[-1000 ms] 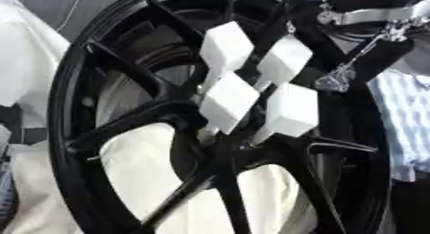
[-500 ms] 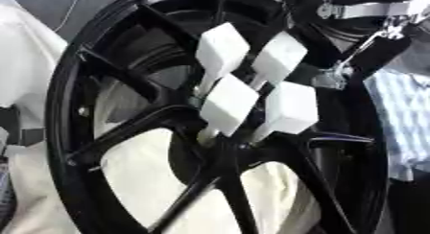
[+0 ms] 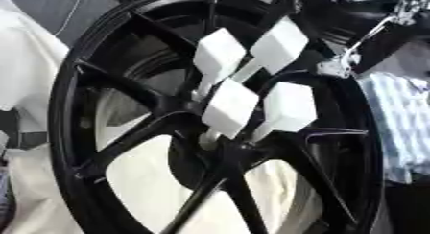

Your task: Pull the pin out of the wheel hub.

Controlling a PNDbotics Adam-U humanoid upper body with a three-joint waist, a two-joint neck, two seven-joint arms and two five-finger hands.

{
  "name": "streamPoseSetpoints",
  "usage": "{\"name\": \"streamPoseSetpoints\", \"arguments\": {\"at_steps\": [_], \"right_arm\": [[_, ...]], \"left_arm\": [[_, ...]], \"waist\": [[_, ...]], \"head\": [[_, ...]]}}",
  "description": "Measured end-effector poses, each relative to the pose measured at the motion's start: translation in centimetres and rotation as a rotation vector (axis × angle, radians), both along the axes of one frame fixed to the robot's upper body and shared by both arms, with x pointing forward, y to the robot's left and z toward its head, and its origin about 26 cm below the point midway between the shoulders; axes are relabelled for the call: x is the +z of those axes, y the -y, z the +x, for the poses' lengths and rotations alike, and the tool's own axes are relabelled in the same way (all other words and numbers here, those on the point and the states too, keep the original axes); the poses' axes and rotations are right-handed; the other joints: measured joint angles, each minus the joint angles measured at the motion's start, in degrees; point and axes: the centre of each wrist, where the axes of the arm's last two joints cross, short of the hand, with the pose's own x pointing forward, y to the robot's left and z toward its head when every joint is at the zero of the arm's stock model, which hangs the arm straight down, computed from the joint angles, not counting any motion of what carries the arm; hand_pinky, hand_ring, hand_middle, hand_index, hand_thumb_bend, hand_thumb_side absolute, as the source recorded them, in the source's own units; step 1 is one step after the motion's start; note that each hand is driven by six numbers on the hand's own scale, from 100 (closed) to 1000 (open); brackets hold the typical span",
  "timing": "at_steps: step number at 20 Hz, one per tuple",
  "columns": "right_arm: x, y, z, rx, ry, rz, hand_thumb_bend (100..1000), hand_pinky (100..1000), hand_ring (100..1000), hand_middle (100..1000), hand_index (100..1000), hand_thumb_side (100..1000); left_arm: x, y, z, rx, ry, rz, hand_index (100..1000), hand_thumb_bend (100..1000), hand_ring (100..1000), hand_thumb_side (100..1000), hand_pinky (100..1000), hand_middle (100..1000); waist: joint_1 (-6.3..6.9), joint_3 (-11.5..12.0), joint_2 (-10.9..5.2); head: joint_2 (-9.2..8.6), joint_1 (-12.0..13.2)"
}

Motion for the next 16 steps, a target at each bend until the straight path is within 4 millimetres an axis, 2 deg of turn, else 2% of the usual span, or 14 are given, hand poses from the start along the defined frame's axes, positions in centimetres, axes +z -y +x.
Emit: {"name": "streamPoseSetpoints", "arguments": {"at_steps": [5, 10, 13, 16], "right_arm": [[1.1, 1.0, -0.6, -0.005, 0.003, 0.041, 100, 864, 772, 362, 356, 229], [1.5, 3.0, -1.2, -0.047, 0.013, 0.111, 100, 860, 771, 361, 355, 218], [1.4, 5.0, -1.5, -0.092, 0.027, 0.185, 100, 857, 772, 360, 355, 210], [0.7, 7.7, -1.8, -0.170, 0.042, 0.279, 100, 852, 771, 359, 355, 206]], "left_arm": [[0.0, -0.1, 0.0, 0.004, -0.001, -0.001, 763, 100, 664, 787, 829, 530], [-0.4, -0.3, -0.2, 0.013, -0.014, -0.002, 763, 100, 665, 786, 830, 530], [-0.6, -0.5, -0.3, 0.026, -0.019, -0.003, 763, 100, 665, 784, 830, 531], [-0.9, -0.9, -0.4, 0.045, -0.028, -0.006, 763, 100, 665, 782, 830, 532]], "waist": [[0.00, -0.6, -0.65], [0.00, -1.7, -1.18], [0.00, -2.9, -1.68], [0.26, -5.0, -2.15]], "head": [[0.06, 0.5], [0.69, 1.5], [1.61, 2.9], [2.64, 4.7]]}}
